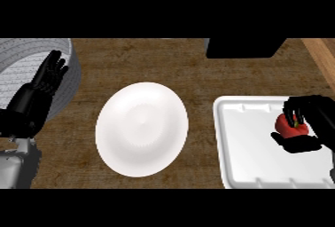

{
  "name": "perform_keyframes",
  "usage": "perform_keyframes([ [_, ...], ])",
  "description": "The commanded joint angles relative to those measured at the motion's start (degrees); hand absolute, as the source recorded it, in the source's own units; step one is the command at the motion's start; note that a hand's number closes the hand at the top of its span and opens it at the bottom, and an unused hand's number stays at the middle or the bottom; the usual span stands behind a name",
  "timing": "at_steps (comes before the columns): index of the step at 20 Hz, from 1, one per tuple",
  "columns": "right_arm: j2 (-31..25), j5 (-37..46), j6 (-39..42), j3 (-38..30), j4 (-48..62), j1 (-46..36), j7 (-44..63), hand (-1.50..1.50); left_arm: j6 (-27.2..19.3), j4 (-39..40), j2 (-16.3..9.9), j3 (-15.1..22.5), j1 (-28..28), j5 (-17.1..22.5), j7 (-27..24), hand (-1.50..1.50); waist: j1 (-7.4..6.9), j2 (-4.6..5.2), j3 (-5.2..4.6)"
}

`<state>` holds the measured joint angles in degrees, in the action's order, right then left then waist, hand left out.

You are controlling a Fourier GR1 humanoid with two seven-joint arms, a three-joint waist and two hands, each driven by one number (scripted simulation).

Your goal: Pick the bell pepper from the tray and place it in the plate

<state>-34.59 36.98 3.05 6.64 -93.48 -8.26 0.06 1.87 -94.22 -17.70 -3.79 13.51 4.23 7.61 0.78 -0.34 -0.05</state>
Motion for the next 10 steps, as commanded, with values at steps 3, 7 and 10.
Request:
perform_keyframes([
  [3, 5.14, -9.96, 5.26, 0.82, -15.60, -0.40, 1.66, 1.50, 0.01, 3.54, 0.22, -0.93, 2.09, -0.42, -1.80, 0.00, 0.55, 0.12, -0.03],
  [7, 9.03, -9.61, 6.72, 3.69, -20.37, -0.53, 6.32, 1.50, 1.17, 1.48, 0.08, -1.14, 1.89, 0.29, -0.18, 0.00, -0.60, 0.25, 0.03],
  [10, 12.32, -9.05, 11.02, 7.20, -20.83, -9.94, 15.65, 1.50, 1.39, 0.45, -0.02, -0.88, 2.47, 0.17, 1.71, 0.00, -1.25, 0.31, 0.02],
])
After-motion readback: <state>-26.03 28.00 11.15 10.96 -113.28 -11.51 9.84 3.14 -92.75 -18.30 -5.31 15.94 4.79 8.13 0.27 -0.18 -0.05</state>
